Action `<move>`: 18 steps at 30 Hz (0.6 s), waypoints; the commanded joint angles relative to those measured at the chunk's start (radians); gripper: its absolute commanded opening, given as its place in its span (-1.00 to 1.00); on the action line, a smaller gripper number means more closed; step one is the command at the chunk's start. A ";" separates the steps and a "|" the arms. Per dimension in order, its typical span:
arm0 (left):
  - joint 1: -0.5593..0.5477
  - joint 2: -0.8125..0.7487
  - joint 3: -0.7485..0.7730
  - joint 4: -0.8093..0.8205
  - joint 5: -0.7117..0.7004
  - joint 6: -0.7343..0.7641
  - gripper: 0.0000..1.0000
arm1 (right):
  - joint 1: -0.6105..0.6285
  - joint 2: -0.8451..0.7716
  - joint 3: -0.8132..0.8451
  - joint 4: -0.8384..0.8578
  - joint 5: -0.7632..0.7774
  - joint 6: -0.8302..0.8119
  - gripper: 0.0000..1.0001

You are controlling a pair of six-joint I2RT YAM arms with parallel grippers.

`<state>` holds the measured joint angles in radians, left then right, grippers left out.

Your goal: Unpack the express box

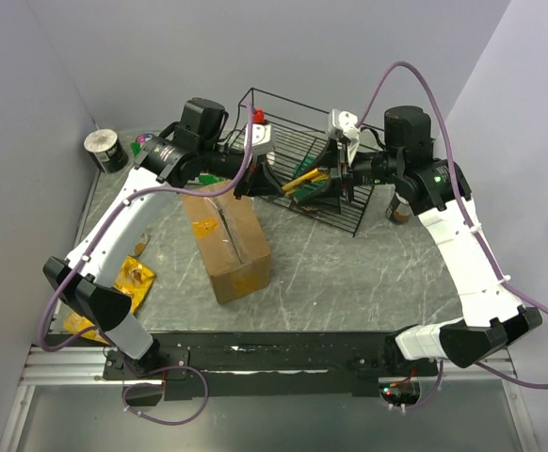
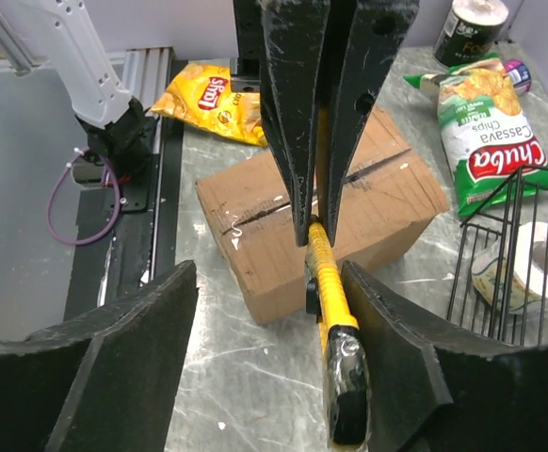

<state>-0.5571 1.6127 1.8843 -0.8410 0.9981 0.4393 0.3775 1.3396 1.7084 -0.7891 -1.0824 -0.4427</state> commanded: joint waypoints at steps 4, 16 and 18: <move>-0.006 -0.034 0.002 0.108 0.080 -0.065 -0.98 | 0.017 -0.003 -0.036 0.082 0.035 0.074 0.29; -0.009 -0.011 0.010 0.117 0.086 -0.077 -0.98 | 0.020 0.004 -0.026 0.119 0.024 0.118 0.09; -0.007 -0.005 0.018 0.118 0.088 -0.079 -0.98 | 0.020 0.004 -0.030 0.120 0.024 0.116 0.02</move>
<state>-0.5594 1.6115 1.8843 -0.7673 1.0355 0.3763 0.3882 1.3457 1.6718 -0.7094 -1.0546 -0.3370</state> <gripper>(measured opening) 0.051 0.538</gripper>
